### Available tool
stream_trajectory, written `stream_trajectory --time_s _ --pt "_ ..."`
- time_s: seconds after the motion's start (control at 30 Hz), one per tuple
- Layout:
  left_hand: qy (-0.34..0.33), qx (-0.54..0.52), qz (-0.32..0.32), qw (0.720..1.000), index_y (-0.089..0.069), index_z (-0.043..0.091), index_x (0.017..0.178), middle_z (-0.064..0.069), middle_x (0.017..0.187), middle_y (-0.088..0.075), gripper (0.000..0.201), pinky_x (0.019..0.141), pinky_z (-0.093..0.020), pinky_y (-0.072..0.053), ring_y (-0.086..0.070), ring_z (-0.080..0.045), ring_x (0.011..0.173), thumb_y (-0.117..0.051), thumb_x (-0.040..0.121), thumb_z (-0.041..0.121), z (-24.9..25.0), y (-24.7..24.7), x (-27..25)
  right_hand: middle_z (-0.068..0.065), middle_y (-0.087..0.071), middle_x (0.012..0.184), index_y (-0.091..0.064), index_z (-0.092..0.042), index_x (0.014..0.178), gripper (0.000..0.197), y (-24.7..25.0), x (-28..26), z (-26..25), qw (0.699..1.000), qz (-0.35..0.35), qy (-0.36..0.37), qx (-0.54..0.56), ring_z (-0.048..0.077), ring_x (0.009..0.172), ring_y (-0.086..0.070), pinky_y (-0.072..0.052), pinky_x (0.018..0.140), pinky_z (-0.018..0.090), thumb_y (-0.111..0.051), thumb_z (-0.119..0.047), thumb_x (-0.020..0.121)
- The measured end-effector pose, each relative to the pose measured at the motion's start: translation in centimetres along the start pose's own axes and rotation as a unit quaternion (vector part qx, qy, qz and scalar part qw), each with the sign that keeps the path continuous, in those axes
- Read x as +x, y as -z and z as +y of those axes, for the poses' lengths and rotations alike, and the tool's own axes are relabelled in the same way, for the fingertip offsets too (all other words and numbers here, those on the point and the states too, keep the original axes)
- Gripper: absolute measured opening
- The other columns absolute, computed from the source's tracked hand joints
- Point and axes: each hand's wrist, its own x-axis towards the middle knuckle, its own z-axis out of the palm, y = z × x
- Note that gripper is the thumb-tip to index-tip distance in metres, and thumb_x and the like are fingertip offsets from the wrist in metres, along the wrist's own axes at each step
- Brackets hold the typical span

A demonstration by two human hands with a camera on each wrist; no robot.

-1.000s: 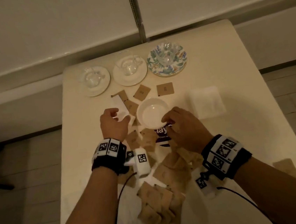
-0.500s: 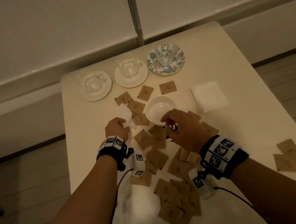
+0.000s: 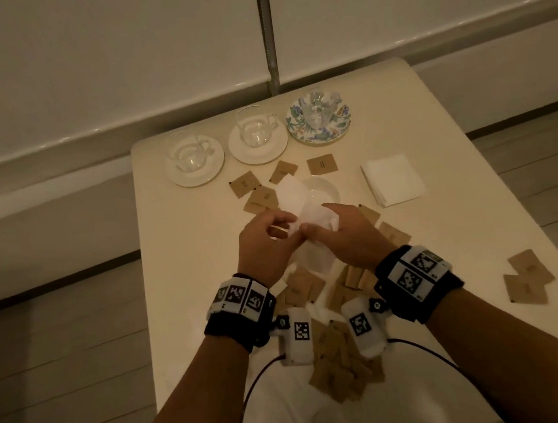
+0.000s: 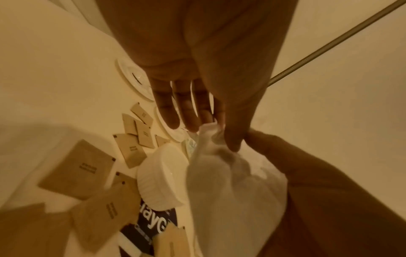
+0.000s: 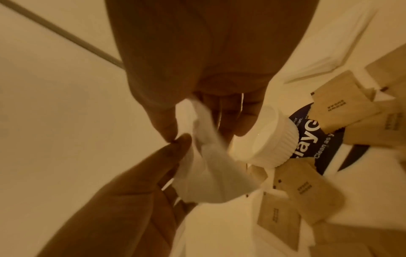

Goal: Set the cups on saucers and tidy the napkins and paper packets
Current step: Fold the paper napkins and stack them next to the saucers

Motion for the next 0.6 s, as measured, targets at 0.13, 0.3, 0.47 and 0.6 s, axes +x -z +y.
stream_trajectory --time_s 0.13,0.3,0.47,0.6 --pt "-0.008 -0.028 -0.019 0.999 -0.068 0.021 0.086 0.005 0.085 -0.069 0.008 0.068 -0.025 -0.056 -0.065 -0.009 0.077 -0.075 0.084 0.021 1.0 -0.6 -1.1 -0.007 -0.072 0.084 -0.071 -0.020 0.090 0.009 1.3 -2.1 0.3 0.994 0.050 -0.012 0.097 0.003 0.074 -0.067 -0.055 0.060 0.020 -0.064 -0.025 0.093" --pt "0.001 -0.056 -0.009 0.998 -0.068 0.018 0.092 -0.002 0.092 -0.070 0.007 0.065 -0.022 -0.055 -0.067 -0.011 0.080 -0.071 0.087 0.023 2.5 -1.4 -1.9 -0.009 -0.070 0.080 -0.069 -0.026 0.082 0.010 2.9 -4.2 0.9 0.991 0.069 -0.031 0.109 0.003 0.074 -0.066 -0.053 0.066 0.023 -0.066 -0.024 0.092" --pt "0.009 -0.115 -0.045 0.992 -0.066 0.028 0.097 0.007 0.095 -0.073 0.014 0.067 -0.020 -0.056 -0.070 -0.014 0.087 -0.067 0.091 0.016 5.4 -2.3 -2.7 0.002 -0.071 0.099 -0.068 -0.018 0.104 0.017 5.7 -5.0 1.4 0.991 0.018 -0.082 0.106 0.020 0.088 -0.068 -0.055 0.079 0.032 -0.069 -0.026 0.089" --pt "0.015 -0.156 -0.082 0.984 -0.067 0.025 0.100 0.009 0.090 -0.076 0.021 0.067 -0.023 -0.056 -0.071 -0.009 0.084 -0.064 0.092 0.006 7.2 -2.8 -3.0 0.012 -0.068 0.086 -0.065 -0.016 0.107 0.020 8.5 -4.7 0.9 0.986 0.019 -0.060 0.152 0.010 0.071 -0.061 -0.050 0.065 0.024 -0.071 -0.023 0.089"
